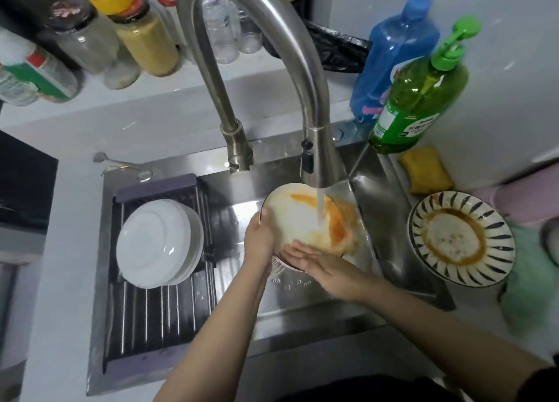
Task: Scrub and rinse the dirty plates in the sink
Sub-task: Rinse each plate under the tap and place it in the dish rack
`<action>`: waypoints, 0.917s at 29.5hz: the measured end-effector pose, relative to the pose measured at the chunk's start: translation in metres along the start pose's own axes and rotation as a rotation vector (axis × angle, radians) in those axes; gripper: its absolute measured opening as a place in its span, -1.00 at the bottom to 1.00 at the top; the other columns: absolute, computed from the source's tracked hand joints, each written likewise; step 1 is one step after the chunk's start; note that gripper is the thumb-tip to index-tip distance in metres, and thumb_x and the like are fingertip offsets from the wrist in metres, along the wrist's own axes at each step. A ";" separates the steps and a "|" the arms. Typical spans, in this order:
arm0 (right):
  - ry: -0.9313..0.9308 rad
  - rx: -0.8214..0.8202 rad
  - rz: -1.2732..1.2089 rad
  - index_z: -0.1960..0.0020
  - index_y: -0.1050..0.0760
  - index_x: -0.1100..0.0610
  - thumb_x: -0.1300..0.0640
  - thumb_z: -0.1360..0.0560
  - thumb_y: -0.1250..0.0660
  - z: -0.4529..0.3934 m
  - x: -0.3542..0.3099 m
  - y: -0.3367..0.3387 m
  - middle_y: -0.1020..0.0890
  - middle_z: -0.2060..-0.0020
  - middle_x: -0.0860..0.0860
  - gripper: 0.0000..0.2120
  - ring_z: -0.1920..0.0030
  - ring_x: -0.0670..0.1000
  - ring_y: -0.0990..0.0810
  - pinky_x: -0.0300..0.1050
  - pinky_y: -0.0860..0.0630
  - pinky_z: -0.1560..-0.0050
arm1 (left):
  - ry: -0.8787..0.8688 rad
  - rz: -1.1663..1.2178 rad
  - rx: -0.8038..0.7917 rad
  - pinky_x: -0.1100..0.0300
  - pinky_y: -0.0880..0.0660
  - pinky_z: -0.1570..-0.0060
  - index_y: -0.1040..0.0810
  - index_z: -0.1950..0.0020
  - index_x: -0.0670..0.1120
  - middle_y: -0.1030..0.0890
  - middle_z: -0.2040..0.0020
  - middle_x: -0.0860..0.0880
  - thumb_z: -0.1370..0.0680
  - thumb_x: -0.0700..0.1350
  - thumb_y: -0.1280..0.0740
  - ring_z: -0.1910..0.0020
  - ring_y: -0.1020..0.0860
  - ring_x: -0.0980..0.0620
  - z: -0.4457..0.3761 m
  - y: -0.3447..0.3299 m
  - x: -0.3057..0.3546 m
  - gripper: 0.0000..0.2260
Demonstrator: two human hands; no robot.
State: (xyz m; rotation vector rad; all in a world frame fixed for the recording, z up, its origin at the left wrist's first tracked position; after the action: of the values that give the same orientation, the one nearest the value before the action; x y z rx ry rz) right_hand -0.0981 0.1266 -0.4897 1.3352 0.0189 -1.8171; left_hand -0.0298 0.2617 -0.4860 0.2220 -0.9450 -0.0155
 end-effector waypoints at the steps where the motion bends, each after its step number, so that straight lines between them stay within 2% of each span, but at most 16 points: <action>1: -0.030 0.019 0.148 -0.50 -0.13 -0.12 -0.11 -0.64 0.21 0.012 0.015 0.004 -0.11 -0.44 -0.29 -0.54 -0.50 -0.22 0.03 -0.26 0.18 -0.49 | -0.004 0.021 0.002 0.13 -0.44 -0.11 -0.51 -0.09 0.03 -0.58 -0.07 -0.01 -0.66 0.03 -0.13 -0.05 -0.52 0.01 -0.004 0.003 -0.002 -0.81; 3: -0.186 0.047 0.483 -0.54 0.02 -0.09 -0.21 -0.57 0.37 0.015 0.042 0.016 -0.09 -0.51 -0.17 -0.41 -0.54 -0.06 0.05 -0.13 0.27 -0.49 | 0.002 0.030 -0.048 0.13 -0.44 -0.17 -0.50 -0.13 0.08 -0.59 -0.09 0.02 -0.66 0.03 -0.14 -0.06 -0.53 0.05 -0.007 0.004 -0.007 -0.83; 4: -0.254 0.074 0.549 -0.55 0.10 -0.05 -0.24 -0.53 0.44 0.009 0.047 0.021 -0.05 -0.53 -0.11 -0.35 -0.54 -0.02 0.06 -0.13 0.31 -0.46 | 0.018 0.020 -0.080 0.11 -0.45 -0.22 -0.52 -0.15 0.08 -0.60 -0.11 0.03 -0.64 0.07 -0.16 -0.09 -0.54 0.05 -0.006 0.001 -0.009 -0.81; 5: -0.273 0.113 0.528 -0.55 0.17 -0.04 -0.25 -0.51 0.46 0.001 0.043 0.024 0.02 -0.53 -0.11 -0.34 -0.55 -0.01 0.09 -0.13 0.32 -0.46 | 0.044 0.017 -0.104 0.05 -0.45 -0.26 -0.54 -0.17 0.07 -0.61 -0.13 0.03 -0.60 0.15 -0.18 -0.13 -0.55 0.03 -0.007 -0.003 -0.016 -0.74; 7: -0.163 0.112 0.360 -0.54 0.17 -0.08 -0.16 -0.62 0.28 -0.015 0.021 0.017 0.12 -0.48 -0.23 -0.49 -0.53 -0.09 0.18 -0.18 0.30 -0.48 | 0.070 -0.003 -0.122 -0.02 -0.46 -0.26 -0.56 -0.20 0.02 -0.62 -0.15 0.01 -0.51 0.27 -0.20 -0.16 -0.56 0.00 -0.005 -0.008 -0.023 -0.56; 8: -0.078 0.062 0.261 -0.54 0.10 -0.09 -0.09 -0.66 0.17 -0.015 0.010 0.011 0.11 -0.46 -0.28 -0.53 -0.51 -0.16 0.21 -0.26 0.30 -0.46 | 0.080 0.009 -0.115 0.00 -0.47 -0.24 -0.56 -0.21 -0.01 -0.62 -0.14 -0.01 -0.53 0.26 -0.20 -0.14 -0.57 0.00 -0.004 -0.008 -0.022 -0.56; 10: 0.018 -0.066 0.185 -0.54 -0.01 -0.07 -0.05 -0.66 0.12 -0.001 0.003 0.000 0.04 -0.44 -0.31 -0.55 -0.47 -0.27 0.20 -0.40 0.30 -0.39 | 0.097 0.091 -0.106 0.08 -0.50 -0.16 -0.54 -0.17 -0.05 -0.62 -0.13 -0.06 -0.62 0.12 -0.18 -0.08 -0.57 0.00 -0.006 -0.005 -0.016 -0.69; 12: 0.009 -0.026 0.340 -0.54 0.00 -0.11 -0.23 -0.59 0.28 0.014 0.024 0.004 0.00 -0.47 -0.26 -0.45 -0.50 -0.23 0.12 -0.32 0.25 -0.45 | 0.110 0.144 -0.096 0.12 -0.50 -0.10 -0.52 -0.18 -0.06 -0.61 -0.11 -0.07 -0.66 0.02 -0.16 -0.05 -0.55 -0.01 -0.011 -0.001 -0.018 -0.77; 14: -0.102 0.084 0.517 -0.55 0.06 -0.07 -0.38 -0.40 0.57 0.013 0.046 0.020 -0.02 -0.52 -0.15 -0.15 -0.53 -0.09 0.06 -0.13 0.19 -0.51 | 0.102 0.118 -0.111 0.05 -0.49 -0.19 -0.54 -0.17 -0.05 -0.61 -0.13 -0.07 -0.65 0.03 -0.16 -0.10 -0.56 -0.03 -0.012 0.001 -0.020 -0.76; 15: -0.145 0.102 0.543 -0.56 0.11 -0.03 -0.38 -0.37 0.61 0.008 0.045 0.023 0.01 -0.53 -0.12 -0.12 -0.54 -0.07 0.08 -0.12 0.23 -0.50 | 0.108 0.109 -0.118 -0.01 -0.48 -0.23 -0.56 -0.13 -0.04 -0.62 -0.13 -0.07 -0.64 0.07 -0.18 -0.12 -0.57 -0.05 -0.011 0.000 -0.023 -0.74; 17: -0.105 0.057 0.450 -0.55 0.13 -0.05 -0.30 -0.52 0.40 -0.004 0.024 0.014 0.10 -0.52 -0.16 -0.33 -0.52 -0.11 0.21 -0.20 0.31 -0.45 | 0.108 0.085 -0.138 -0.07 -0.49 -0.23 -0.60 -0.09 -0.03 -0.65 -0.11 -0.06 -0.56 0.21 -0.23 -0.11 -0.60 -0.05 -0.008 -0.007 -0.028 -0.65; 19: 0.056 -0.049 0.302 -0.54 0.04 -0.04 -0.28 -0.52 0.30 -0.004 0.003 -0.001 0.05 -0.50 -0.20 -0.34 -0.50 -0.17 0.23 -0.25 0.29 -0.45 | 0.104 0.084 -0.157 -0.05 -0.49 -0.23 -0.58 -0.17 -0.02 -0.66 -0.11 -0.05 -0.51 0.27 -0.23 -0.12 -0.61 -0.05 -0.008 -0.009 -0.029 -0.56; 21: 0.097 -0.062 0.297 -0.53 -0.03 -0.07 -0.37 -0.43 0.43 0.008 0.013 -0.001 -0.03 -0.48 -0.24 -0.21 -0.50 -0.22 0.14 -0.25 0.22 -0.48 | 0.096 0.128 -0.145 0.04 -0.51 -0.18 -0.55 -0.17 -0.02 -0.65 -0.09 -0.03 -0.63 0.12 -0.17 -0.11 -0.59 -0.03 -0.009 -0.005 -0.024 -0.70; 24: -0.033 0.049 0.489 -0.54 0.12 -0.12 -0.42 -0.27 0.66 0.011 0.035 0.014 0.12 -0.45 -0.28 -0.06 -0.52 -0.17 0.13 -0.17 0.21 -0.50 | 0.102 0.132 -0.135 0.20 -0.51 0.04 -0.51 -0.10 0.01 -0.62 0.01 0.06 -0.67 0.02 -0.13 0.02 -0.56 0.05 -0.009 0.000 -0.018 -0.80; 25: -0.037 0.061 0.488 -0.54 0.15 -0.10 -0.42 -0.28 0.66 0.006 0.029 0.016 0.16 -0.45 -0.26 -0.06 -0.52 -0.14 0.16 -0.21 0.25 -0.48 | 0.098 0.132 -0.139 0.19 -0.52 0.03 -0.52 -0.10 0.01 -0.62 0.00 0.05 -0.67 0.02 -0.13 0.01 -0.57 0.06 -0.009 -0.002 -0.018 -0.80; 27: 0.014 0.030 0.410 -0.55 0.11 -0.08 -0.39 -0.39 0.51 0.001 0.010 0.004 0.14 -0.46 -0.26 -0.18 -0.50 -0.17 0.23 -0.31 0.33 -0.42 | 0.111 0.130 -0.140 0.08 -0.53 -0.13 -0.54 -0.17 -0.05 -0.64 -0.10 -0.05 -0.66 0.06 -0.14 -0.08 -0.59 -0.01 -0.004 -0.005 -0.019 -0.73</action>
State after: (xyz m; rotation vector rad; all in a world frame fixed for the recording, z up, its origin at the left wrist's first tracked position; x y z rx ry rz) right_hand -0.0969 0.1173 -0.4948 1.2646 -0.2576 -1.4648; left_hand -0.0372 0.2598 -0.5045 0.0315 -0.8423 0.0499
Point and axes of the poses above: each hand's wrist, its own z-axis away from the middle knuckle, its own y-axis out of the back of the hand, x = y × z, the point moved 3 cm from there along -z, towards the middle knuckle
